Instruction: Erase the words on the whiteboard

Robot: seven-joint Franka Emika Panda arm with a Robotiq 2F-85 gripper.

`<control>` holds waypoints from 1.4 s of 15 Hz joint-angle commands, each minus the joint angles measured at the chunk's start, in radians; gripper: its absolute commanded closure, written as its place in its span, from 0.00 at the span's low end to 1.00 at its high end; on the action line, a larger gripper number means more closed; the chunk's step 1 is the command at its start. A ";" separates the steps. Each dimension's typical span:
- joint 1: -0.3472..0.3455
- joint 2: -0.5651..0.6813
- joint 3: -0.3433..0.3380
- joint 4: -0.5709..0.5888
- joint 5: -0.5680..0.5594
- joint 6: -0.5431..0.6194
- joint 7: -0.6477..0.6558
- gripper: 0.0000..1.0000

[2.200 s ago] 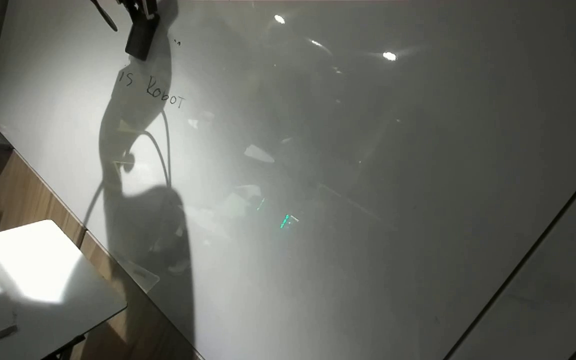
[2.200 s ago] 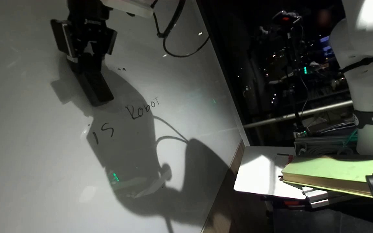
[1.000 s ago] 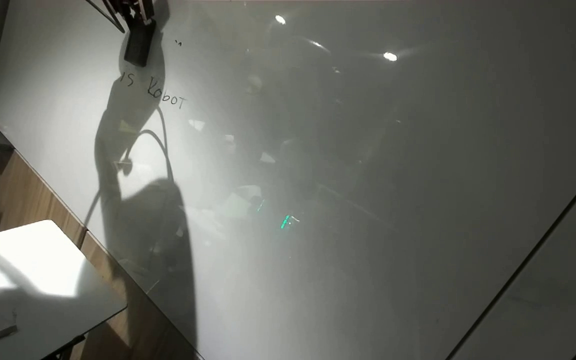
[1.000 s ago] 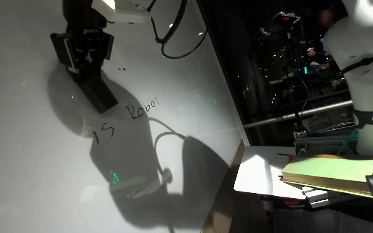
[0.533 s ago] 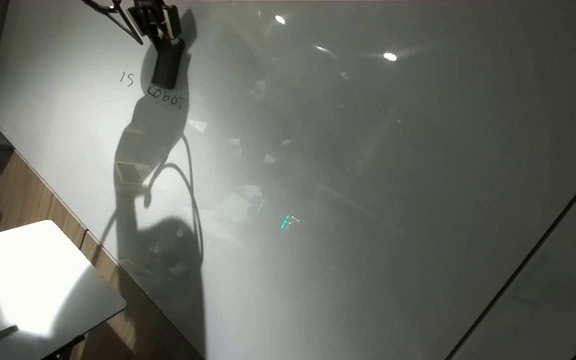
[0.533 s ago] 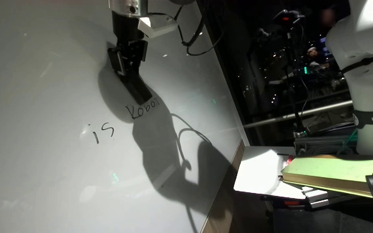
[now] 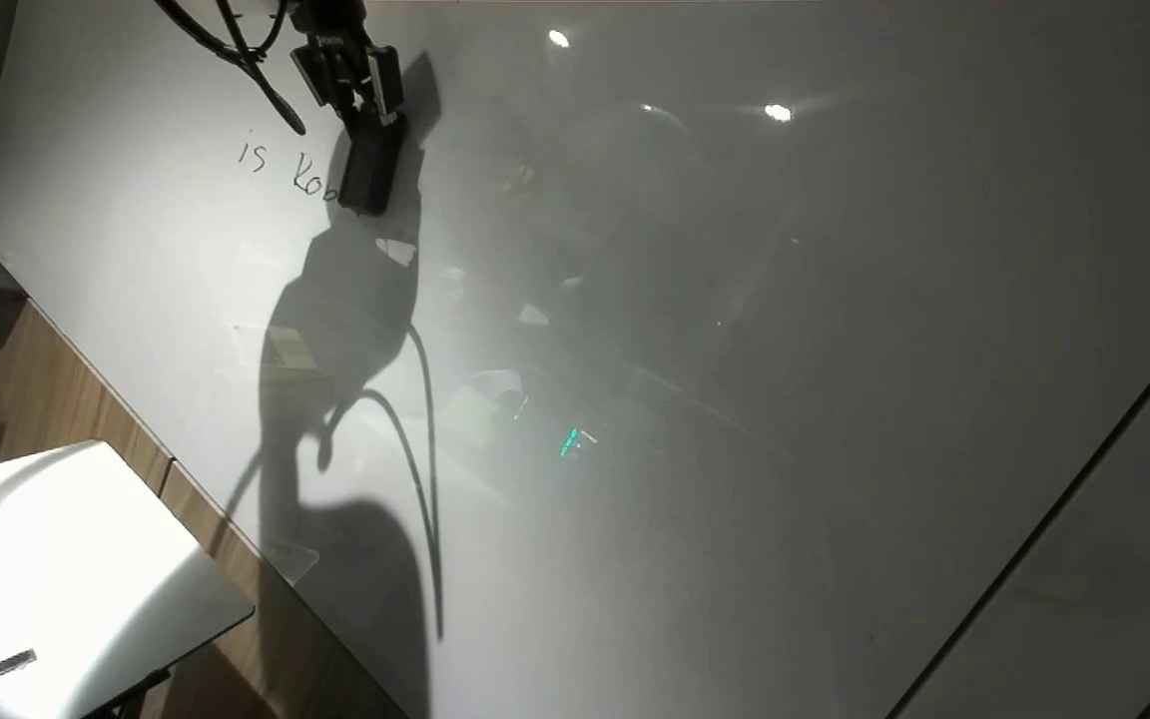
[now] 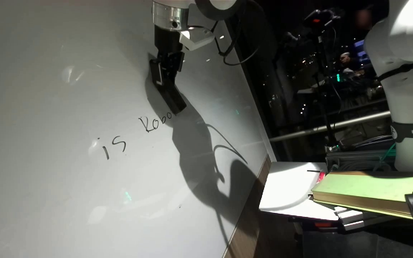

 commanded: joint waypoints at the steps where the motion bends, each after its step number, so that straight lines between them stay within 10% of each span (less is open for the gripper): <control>1: -0.048 0.015 0.010 -0.010 0.037 0.088 -0.035 0.70; 10: -0.154 0.046 0.018 -0.154 0.026 0.265 -0.048 0.70; 21: -0.075 0.074 0.106 -0.076 0.042 0.221 0.070 0.70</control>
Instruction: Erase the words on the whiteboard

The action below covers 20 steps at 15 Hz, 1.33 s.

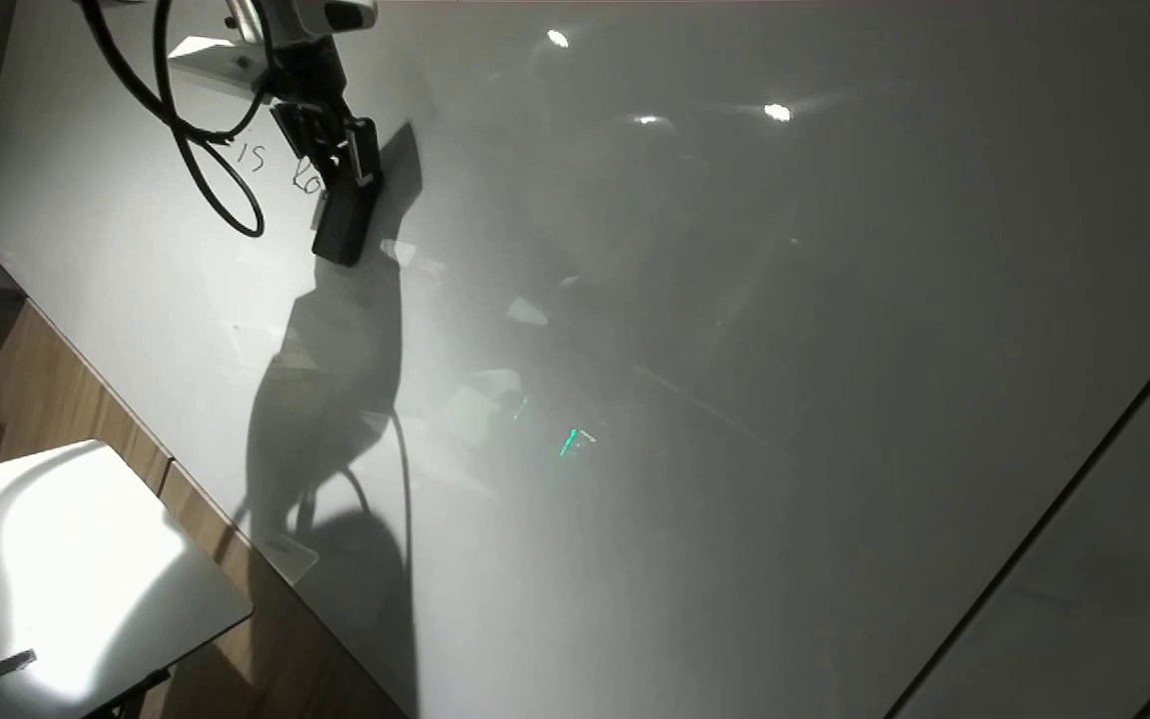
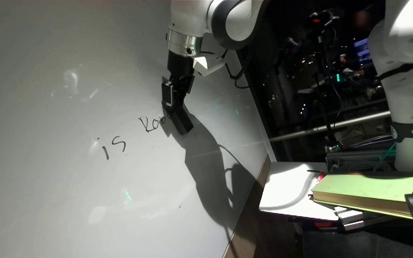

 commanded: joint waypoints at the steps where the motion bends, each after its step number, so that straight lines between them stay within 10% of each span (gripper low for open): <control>1: 0.020 0.057 0.070 0.090 0.001 -0.012 0.071 0.70; 10: 0.015 0.148 0.239 0.183 -0.041 -0.021 0.208 0.70; 20: -0.068 0.163 0.176 0.095 -0.136 0.033 0.164 0.70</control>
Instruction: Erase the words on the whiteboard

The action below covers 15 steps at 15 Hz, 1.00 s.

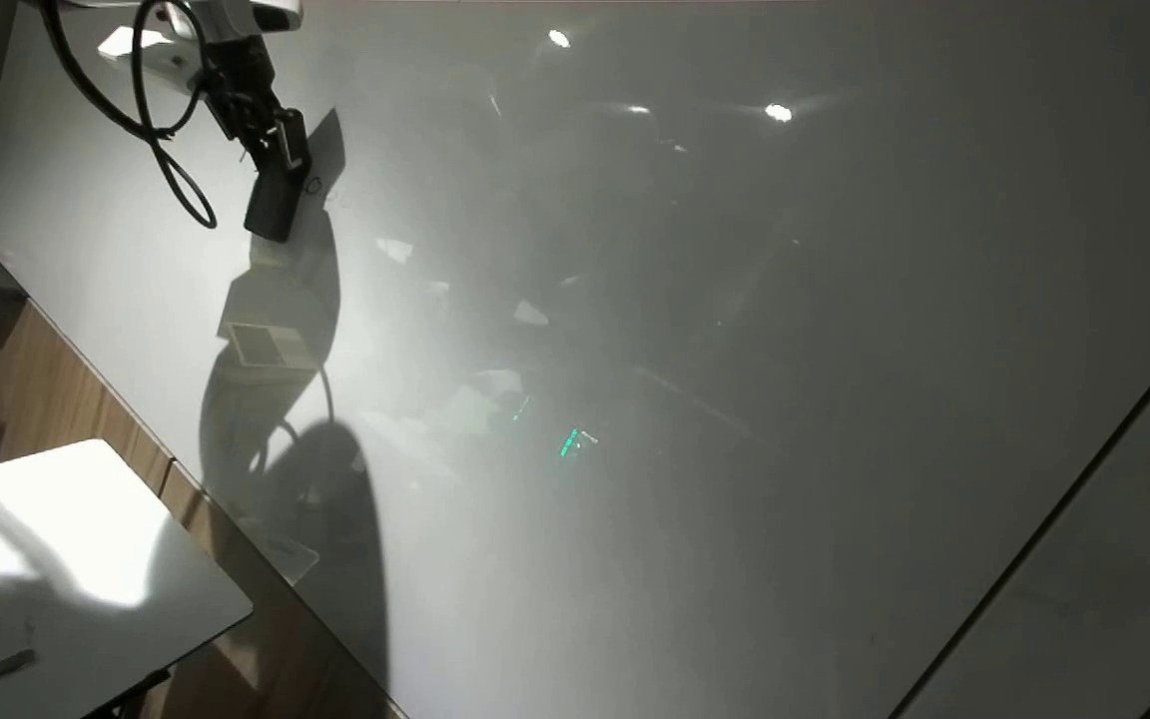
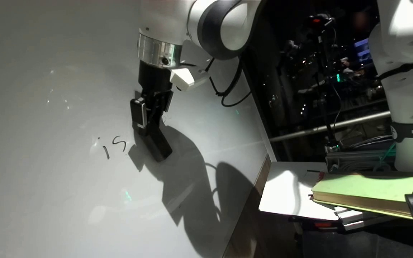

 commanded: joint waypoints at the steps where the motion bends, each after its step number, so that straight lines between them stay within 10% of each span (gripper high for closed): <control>1: -0.054 0.009 -0.052 -0.032 -0.045 0.035 -0.026 0.70; 15: -0.022 -0.039 -0.154 -0.096 0.064 -0.002 -0.110 0.70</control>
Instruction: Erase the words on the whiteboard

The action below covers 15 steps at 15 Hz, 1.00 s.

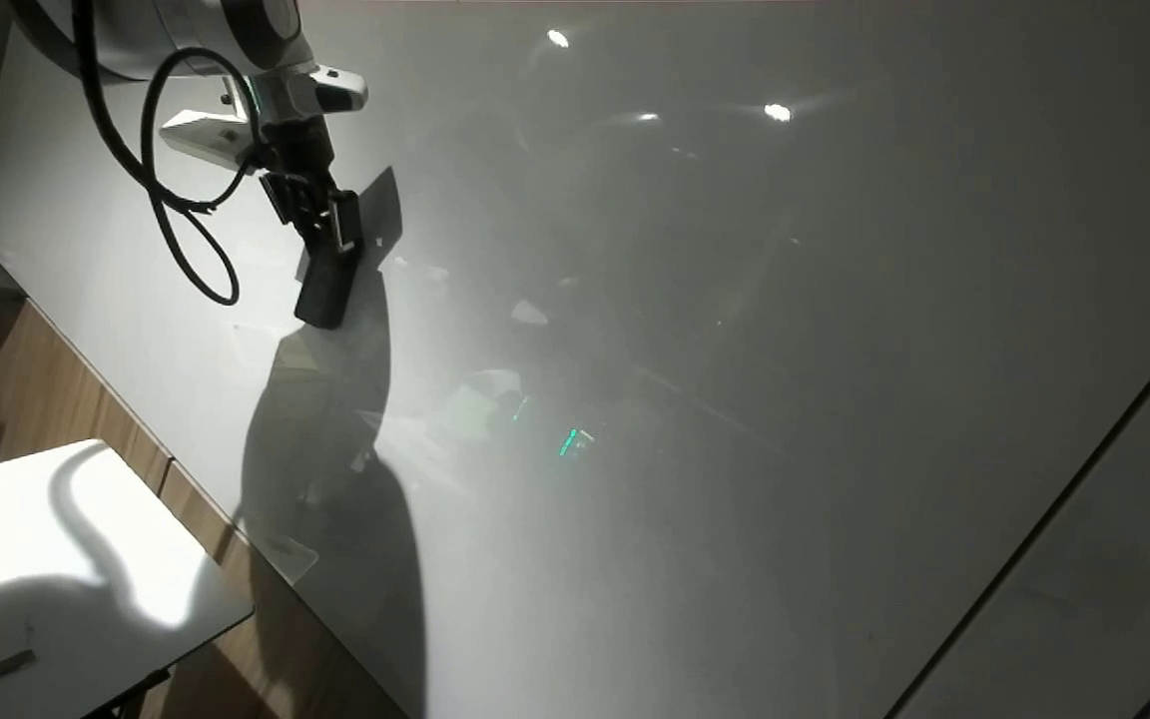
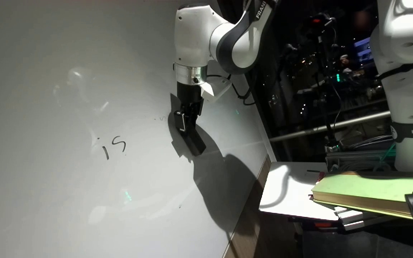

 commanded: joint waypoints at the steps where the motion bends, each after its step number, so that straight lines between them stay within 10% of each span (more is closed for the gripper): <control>1: 0.047 -0.027 0.018 0.042 0.059 -0.015 -0.016 0.70; 15: 0.078 0.004 0.059 0.181 0.023 -0.054 -0.031 0.70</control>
